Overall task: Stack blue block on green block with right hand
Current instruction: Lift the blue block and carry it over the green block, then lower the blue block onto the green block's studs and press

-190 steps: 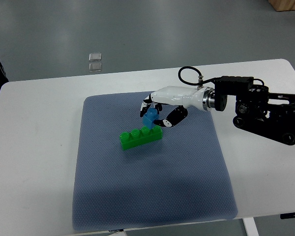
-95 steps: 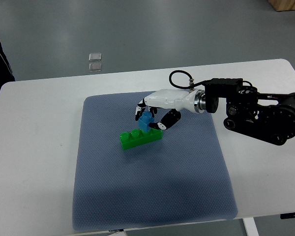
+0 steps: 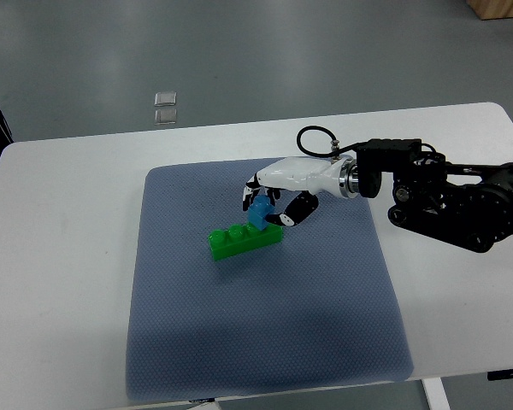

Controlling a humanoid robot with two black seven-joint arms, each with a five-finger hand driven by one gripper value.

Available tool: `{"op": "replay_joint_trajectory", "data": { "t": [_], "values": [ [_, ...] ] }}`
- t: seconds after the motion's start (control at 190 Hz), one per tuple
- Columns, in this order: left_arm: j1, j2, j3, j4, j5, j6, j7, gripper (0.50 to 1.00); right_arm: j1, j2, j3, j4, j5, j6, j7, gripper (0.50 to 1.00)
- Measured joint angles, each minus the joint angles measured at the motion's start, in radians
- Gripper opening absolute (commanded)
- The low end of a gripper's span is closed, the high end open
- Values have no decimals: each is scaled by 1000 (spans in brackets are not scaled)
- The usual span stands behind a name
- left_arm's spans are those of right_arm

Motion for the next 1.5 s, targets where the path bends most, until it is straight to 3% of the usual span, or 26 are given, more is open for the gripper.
{"op": "replay_joint_trajectory", "data": {
  "t": [1.498],
  "values": [
    [0,0,0,0,0,0,0,1000,-5,55,-50,-18,-10,0,-1,504]
  ]
}}
